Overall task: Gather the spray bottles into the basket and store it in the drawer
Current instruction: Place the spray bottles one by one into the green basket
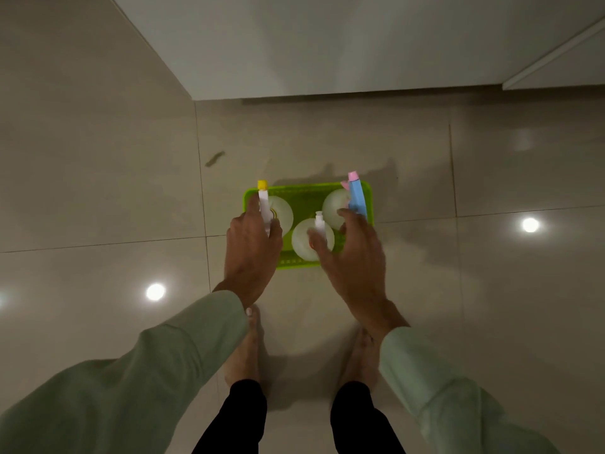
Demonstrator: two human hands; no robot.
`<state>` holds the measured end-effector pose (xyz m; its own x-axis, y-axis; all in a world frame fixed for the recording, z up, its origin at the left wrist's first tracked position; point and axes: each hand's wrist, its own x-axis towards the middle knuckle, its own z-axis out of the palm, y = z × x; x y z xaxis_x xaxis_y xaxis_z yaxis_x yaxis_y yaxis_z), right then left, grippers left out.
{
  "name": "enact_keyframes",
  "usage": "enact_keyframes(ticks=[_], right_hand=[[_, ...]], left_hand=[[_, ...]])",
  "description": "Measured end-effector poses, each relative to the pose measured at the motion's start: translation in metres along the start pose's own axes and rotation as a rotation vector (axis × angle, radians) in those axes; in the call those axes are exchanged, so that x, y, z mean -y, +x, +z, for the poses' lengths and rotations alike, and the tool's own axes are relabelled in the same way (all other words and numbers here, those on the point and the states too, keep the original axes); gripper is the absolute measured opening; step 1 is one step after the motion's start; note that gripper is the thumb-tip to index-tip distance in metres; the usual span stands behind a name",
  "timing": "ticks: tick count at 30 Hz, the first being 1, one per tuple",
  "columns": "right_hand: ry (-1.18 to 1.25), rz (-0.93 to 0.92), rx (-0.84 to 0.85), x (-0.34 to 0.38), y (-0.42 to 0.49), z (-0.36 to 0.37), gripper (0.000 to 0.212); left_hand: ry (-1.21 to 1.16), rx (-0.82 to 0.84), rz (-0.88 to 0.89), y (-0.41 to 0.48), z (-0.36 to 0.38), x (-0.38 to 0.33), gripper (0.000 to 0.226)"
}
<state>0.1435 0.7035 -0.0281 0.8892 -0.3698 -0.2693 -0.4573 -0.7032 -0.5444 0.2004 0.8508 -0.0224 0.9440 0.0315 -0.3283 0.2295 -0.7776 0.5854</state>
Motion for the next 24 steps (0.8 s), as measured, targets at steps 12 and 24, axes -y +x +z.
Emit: enact_keyframes(ticks=[12,24], right_hand=[[-0.038,0.003,0.141,0.009,-0.003,0.03,0.032],[-0.158,-0.001,-0.119,-0.01,0.031,-0.018,0.052]], left_hand=[[-0.073,-0.045,0.02,-0.013,-0.006,0.006,0.054],[-0.025,-0.045,0.014,-0.015,-0.011,-0.002,0.061]])
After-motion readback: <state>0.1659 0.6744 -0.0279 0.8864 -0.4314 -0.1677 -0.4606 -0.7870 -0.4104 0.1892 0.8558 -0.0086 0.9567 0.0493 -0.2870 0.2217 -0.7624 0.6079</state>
